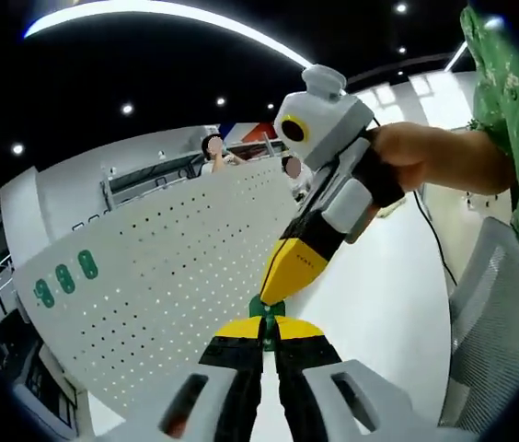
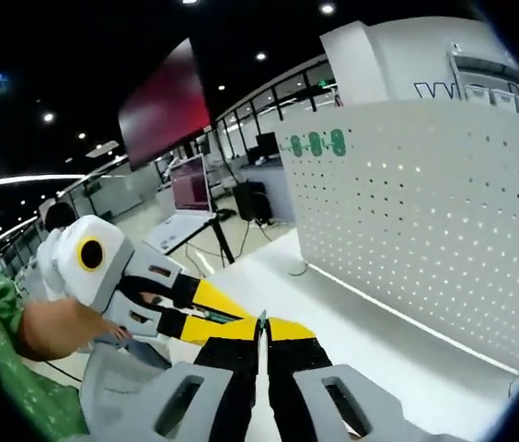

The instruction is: Insert the hook assembly into the mounting plate slot until the hook locks in place.

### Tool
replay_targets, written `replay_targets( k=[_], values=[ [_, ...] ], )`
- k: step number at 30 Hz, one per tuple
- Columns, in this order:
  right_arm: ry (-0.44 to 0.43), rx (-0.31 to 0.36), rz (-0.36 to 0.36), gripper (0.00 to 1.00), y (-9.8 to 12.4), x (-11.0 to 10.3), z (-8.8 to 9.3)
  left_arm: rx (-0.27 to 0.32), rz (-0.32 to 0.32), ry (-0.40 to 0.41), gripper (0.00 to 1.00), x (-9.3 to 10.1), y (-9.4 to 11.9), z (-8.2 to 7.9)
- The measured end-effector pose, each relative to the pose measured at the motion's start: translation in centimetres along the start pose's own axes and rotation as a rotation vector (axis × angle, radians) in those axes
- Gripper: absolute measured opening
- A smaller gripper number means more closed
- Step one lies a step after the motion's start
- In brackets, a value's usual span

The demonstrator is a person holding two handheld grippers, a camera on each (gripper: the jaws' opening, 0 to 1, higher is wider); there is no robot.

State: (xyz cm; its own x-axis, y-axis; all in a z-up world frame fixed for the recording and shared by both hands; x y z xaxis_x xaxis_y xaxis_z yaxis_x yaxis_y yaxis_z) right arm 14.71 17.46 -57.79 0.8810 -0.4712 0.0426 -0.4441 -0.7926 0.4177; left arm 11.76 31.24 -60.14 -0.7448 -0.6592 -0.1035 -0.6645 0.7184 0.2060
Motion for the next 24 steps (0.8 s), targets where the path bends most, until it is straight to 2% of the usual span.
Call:
replay_targets(
  k=[11,24],
  values=[
    [0.108,-0.04,0.049,0.01,-0.18,-0.39,-0.29,-0.009,-0.024,-0.017,0.04,0.09,-0.25,0.23],
    [0.121,-0.017,0.055,0.05,0.23,0.38,-0.34,0.027,-0.029,0.085,0.03,-0.6,0.02,0.55]
  ],
)
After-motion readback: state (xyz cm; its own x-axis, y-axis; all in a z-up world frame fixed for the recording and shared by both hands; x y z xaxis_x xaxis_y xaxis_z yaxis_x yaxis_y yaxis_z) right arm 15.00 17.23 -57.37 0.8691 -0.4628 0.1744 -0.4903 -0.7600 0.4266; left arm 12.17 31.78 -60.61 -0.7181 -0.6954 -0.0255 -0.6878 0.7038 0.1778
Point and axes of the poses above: the point that each gripper's makers call its tool centre point, and the gripper's own axes: y roughly backward along the fingers, x roughly to its right, z roughly out of its underside, the point moved 9 cm from there along y, roughly backward along the fingers, and after that the axes turned 15 degrees about y, right-handed, at the moved point
